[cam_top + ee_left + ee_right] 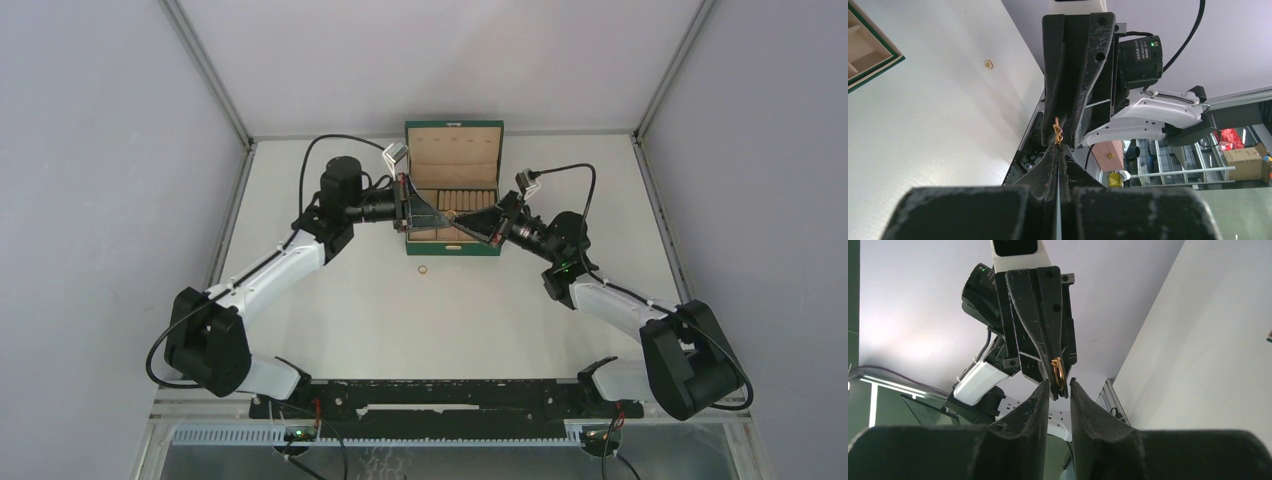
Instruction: Organize the mixed jewelry
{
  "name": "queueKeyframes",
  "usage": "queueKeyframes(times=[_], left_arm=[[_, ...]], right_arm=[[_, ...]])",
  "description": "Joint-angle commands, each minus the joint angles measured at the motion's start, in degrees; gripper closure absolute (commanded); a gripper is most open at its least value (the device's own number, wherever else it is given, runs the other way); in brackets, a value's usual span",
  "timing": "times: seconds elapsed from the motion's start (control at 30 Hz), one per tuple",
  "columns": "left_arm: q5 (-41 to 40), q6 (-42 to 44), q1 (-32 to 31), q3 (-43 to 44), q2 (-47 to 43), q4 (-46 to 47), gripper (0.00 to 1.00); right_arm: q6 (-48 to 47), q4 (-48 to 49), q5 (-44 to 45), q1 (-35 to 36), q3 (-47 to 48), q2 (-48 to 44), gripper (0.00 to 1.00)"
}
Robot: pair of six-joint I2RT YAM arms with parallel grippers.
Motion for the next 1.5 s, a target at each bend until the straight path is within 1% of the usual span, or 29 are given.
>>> queueKeyframes(times=[0.0, 0.1, 0.2, 0.23, 0.33, 0.4, 0.47, 0.5, 0.53, 0.87, 1.13, 1.3, 1.47], left_arm=[[1.7, -0.62, 0.1, 0.0, -2.15, 2.62, 1.0], [1.75, -0.53, 0.1, -0.12, -2.22, 2.68, 1.0], [1.87, -0.45, 0.19, -0.04, -2.26, 2.62, 1.0], [1.95, -0.38, 0.23, 0.05, -2.24, 2.33, 0.93], [2.48, 0.92, 0.99, 0.8, -2.49, 0.05, 0.63], [2.91, 2.31, 1.92, 1.43, -3.09, -2.15, 0.5], [3.16, 3.91, 3.26, 2.19, -3.77, -4.49, 0.39], [3.38, 4.63, 3.81, 2.64, -4.06, -5.59, 0.35], [3.71, 4.91, 4.2, 2.94, -4.16, -5.95, 0.33], [9.0, 4.0, 4.75, 6.79, -2.47, -5.83, 0.32], [10.33, 2.62, 4.46, 7.62, -0.72, -5.74, 0.44], [10.68, 2.11, 4.06, 7.78, -0.04, -5.74, 0.48], [10.48, 1.94, 3.97, 8.17, 0.05, -5.7, 0.58]], right_arm=[[1.3, 5.05, 0.43, 0.2, 2.33, 0.68, 0.73], [1.39, 5.16, 0.48, 0.1, 2.69, 0.85, 0.84], [1.36, 5.22, 0.2, -0.09, 2.8, 0.86, 1.0], [1.32, 5.09, 0.13, -0.22, 2.8, 0.86, 1.0], [1.1, 4.95, -0.59, -0.51, 2.8, 1.04, 1.0], [0.86, 4.7, -0.91, -0.65, 2.8, 1.0, 1.0], [0.78, 4.44, -1.22, -0.79, 2.8, 0.95, 1.0], [0.72, 4.3, -1.36, -0.74, 2.8, 0.95, 1.0], [0.72, 4.27, -1.52, -0.69, 2.78, 1.0, 1.0], [1.48, 5.66, -3.92, -0.5, 2.8, 2.0, 1.0], [0.7, 5.39, -5.66, 0.4, 4.23, 2.38, 1.0], [0.82, 5.91, -6.31, 0.96, 4.94, 2.92, 1.0], [0.7, 5.93, -6.69, 1.45, 5.34, 3.25, 1.0]])
